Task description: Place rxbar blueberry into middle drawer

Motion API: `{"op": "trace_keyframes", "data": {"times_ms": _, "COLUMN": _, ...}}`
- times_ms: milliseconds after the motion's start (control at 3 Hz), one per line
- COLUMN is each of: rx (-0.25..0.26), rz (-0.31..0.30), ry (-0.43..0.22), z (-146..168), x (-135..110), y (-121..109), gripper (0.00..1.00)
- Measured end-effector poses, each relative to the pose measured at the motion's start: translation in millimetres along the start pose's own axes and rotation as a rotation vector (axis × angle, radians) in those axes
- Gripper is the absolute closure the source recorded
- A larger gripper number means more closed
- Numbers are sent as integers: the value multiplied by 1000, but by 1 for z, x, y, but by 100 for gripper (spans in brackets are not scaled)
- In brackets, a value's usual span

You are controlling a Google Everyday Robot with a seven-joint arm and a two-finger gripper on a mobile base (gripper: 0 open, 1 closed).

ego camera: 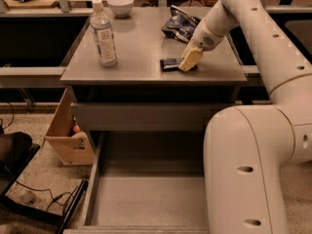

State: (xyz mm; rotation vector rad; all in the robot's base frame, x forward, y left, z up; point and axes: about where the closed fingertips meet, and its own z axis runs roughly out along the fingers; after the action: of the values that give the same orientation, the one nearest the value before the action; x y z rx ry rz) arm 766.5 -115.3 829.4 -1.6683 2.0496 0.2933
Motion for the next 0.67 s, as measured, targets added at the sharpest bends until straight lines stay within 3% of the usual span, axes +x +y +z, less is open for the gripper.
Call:
{"op": "trace_keyframes", "data": {"times_ms": 333, "rx": 0, "rz": 0, "ry": 0, "z": 0, "x": 0, "y": 0, "gripper": 98}}
{"op": "trace_keyframes", "data": {"times_ms": 667, "rx": 0, "rz": 0, "ry": 0, "z": 0, "x": 0, "y": 0, "gripper": 100}}
